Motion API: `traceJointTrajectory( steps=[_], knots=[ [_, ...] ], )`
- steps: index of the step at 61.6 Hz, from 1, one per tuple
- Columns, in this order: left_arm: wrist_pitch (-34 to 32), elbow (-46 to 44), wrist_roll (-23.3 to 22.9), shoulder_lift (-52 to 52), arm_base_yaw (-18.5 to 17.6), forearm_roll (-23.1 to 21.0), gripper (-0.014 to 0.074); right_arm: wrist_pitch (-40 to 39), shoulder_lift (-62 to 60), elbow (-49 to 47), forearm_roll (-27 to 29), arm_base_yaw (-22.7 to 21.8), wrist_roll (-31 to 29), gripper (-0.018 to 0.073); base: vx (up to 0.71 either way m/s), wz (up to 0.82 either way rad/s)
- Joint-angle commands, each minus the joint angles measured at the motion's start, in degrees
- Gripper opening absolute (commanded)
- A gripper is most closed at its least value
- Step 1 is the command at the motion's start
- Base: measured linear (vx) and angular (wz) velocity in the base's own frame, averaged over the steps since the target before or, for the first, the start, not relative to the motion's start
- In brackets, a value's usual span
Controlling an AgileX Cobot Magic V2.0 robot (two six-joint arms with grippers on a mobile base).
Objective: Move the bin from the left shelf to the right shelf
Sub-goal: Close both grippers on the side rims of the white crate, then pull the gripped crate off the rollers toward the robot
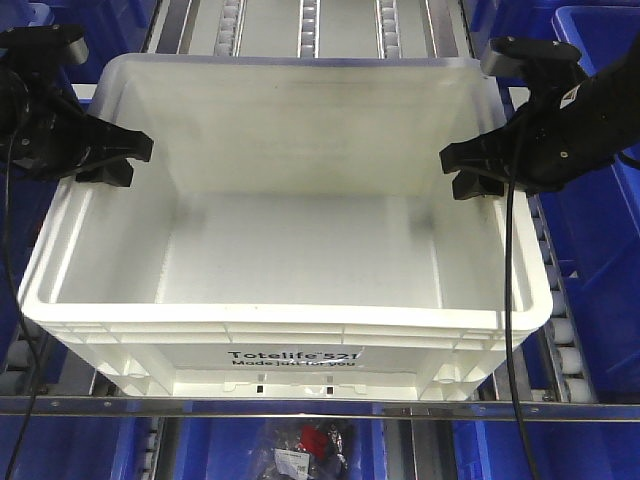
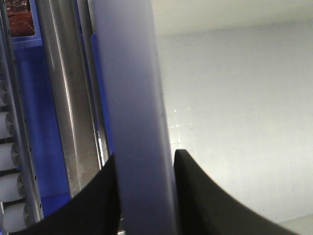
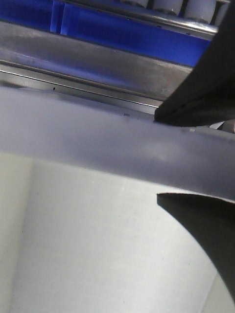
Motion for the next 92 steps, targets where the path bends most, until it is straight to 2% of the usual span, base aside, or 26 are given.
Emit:
traceJointTrajectory(
  steps=[1,18,52,92],
  knots=[
    [-2.73,-1.70,1.59,-2.40,-0.23,-1.43,-0.0009,-2.70,-2.48,-1.73,-0.36,-0.22,-0.21,-0.0007,0.00,0.00],
    [-4.72,-1.70,2.99,-5.98,-0.23,-3.40,-0.0008,-3.29,-5.57,-1.73,-0.37,-0.22,-0.27,-0.0004,0.00,0.00],
    [-3.95,-1.70,2.99,-12.19,-0.23,-3.46,-0.0008,-2.48,-12.09,-1.73,-0.36,-0.22,-0.22,-0.0004,0.00,0.00],
    [-4.26,-1.70,2.99,-12.86,-0.23,-3.46,-0.0008,-2.35,-13.42,-1.73,-0.31,-0.22,-0.17,-0.0004,0.00,0.00]
  ],
)
